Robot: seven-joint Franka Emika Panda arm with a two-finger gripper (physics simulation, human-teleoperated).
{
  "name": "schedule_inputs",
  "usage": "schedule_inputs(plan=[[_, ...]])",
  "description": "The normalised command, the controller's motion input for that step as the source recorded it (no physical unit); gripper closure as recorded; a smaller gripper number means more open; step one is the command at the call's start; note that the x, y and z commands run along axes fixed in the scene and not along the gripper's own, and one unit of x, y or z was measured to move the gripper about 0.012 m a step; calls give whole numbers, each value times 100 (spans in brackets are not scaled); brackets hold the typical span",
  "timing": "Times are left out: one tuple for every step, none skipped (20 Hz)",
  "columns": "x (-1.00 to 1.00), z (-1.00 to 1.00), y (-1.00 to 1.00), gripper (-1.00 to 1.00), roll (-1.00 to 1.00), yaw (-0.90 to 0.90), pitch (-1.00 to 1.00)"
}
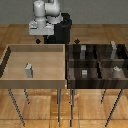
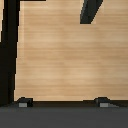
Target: Place the milk carton into the appropriate compartment.
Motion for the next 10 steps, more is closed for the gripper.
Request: schedule_inputs(plan=[[0, 0, -100, -100, 0, 0, 0], [17, 0, -100, -100, 0, 0, 0], [0, 0, 0, -100, 0, 0, 0], [100, 0, 0, -100, 0, 0, 0], [100, 0, 0, -100, 0, 0, 0], [100, 0, 0, -100, 0, 0, 0], [100, 0, 0, -100, 0, 0, 0], [100, 0, 0, -100, 0, 0, 0], [100, 0, 0, -100, 0, 0, 0], [100, 0, 0, -100, 0, 0, 0]])
